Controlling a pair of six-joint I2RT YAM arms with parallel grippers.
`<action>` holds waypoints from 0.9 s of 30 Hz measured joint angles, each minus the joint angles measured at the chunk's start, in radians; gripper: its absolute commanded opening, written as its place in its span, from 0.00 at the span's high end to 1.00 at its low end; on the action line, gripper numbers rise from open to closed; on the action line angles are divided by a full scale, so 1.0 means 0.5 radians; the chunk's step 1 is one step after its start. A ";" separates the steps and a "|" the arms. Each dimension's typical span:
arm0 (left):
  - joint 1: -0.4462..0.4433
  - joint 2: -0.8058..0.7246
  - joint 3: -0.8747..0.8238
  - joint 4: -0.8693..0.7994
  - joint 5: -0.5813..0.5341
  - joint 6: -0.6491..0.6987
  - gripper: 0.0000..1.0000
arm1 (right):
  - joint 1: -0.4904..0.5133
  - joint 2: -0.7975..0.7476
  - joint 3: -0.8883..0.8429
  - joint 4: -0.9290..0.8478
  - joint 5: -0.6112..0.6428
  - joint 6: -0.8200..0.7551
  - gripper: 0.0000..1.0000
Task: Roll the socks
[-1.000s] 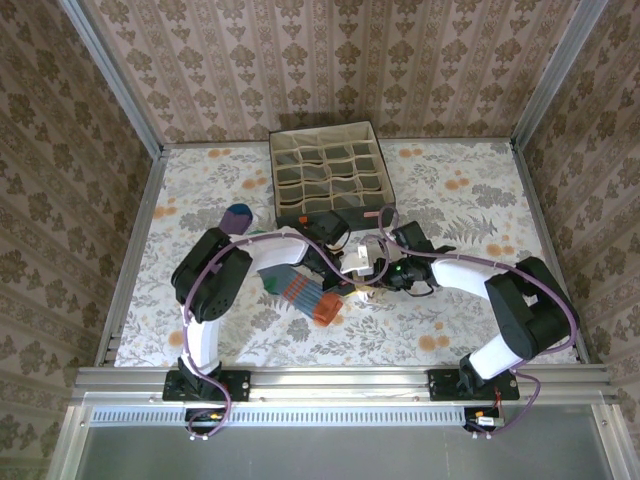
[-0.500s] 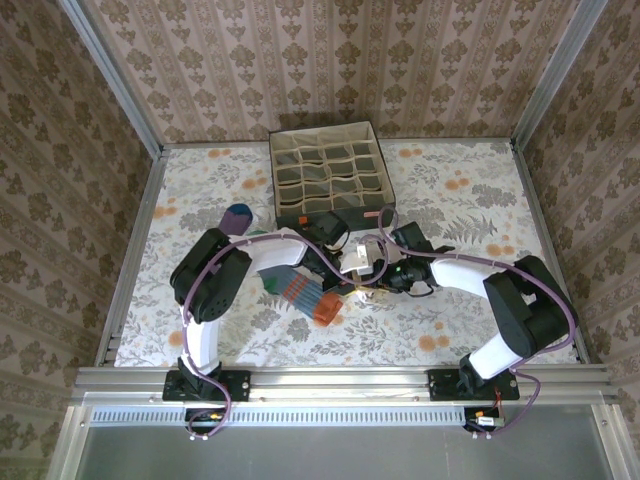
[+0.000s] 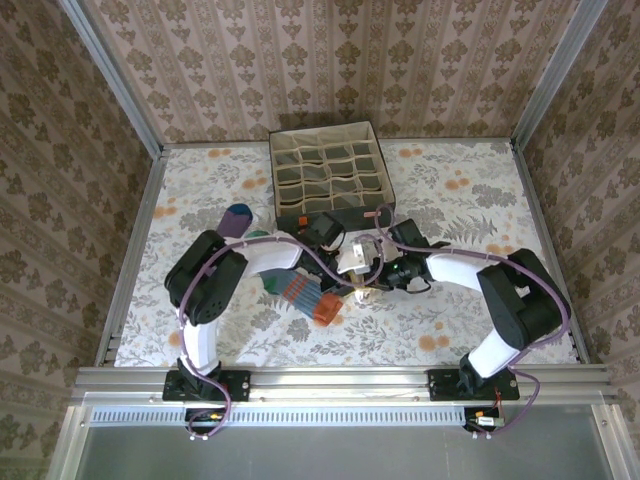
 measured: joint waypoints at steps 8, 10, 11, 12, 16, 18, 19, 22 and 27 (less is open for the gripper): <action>-0.006 -0.300 -0.452 0.518 -0.088 0.380 0.58 | -0.085 0.215 0.192 -0.230 -0.186 -0.098 1.00; -0.007 -0.333 -0.492 0.607 -0.119 0.470 0.57 | -0.115 0.261 0.223 -0.273 -0.243 -0.124 1.00; -0.007 -0.338 -0.499 0.637 -0.133 0.505 0.56 | -0.127 0.278 0.233 -0.291 -0.266 -0.136 1.00; -0.007 -0.339 -0.500 0.671 -0.153 0.546 0.54 | -0.139 0.295 0.245 -0.305 -0.291 -0.146 1.00; -0.025 -0.339 -0.500 0.768 -0.213 0.700 0.52 | -0.159 0.336 0.284 -0.365 -0.336 -0.192 1.00; -0.047 -0.337 -0.492 0.763 -0.230 0.793 0.52 | -0.164 0.348 0.301 -0.396 -0.344 -0.211 1.00; -0.056 -0.331 -0.481 0.751 -0.235 0.835 0.52 | -0.168 0.352 0.306 -0.407 -0.347 -0.220 1.00; -0.089 -0.280 -0.414 0.714 -0.256 0.950 0.51 | -0.175 0.356 0.317 -0.445 -0.350 -0.252 1.00; -0.134 -0.169 -0.312 0.618 -0.303 1.102 0.50 | -0.177 0.358 0.340 -0.538 -0.344 -0.296 1.00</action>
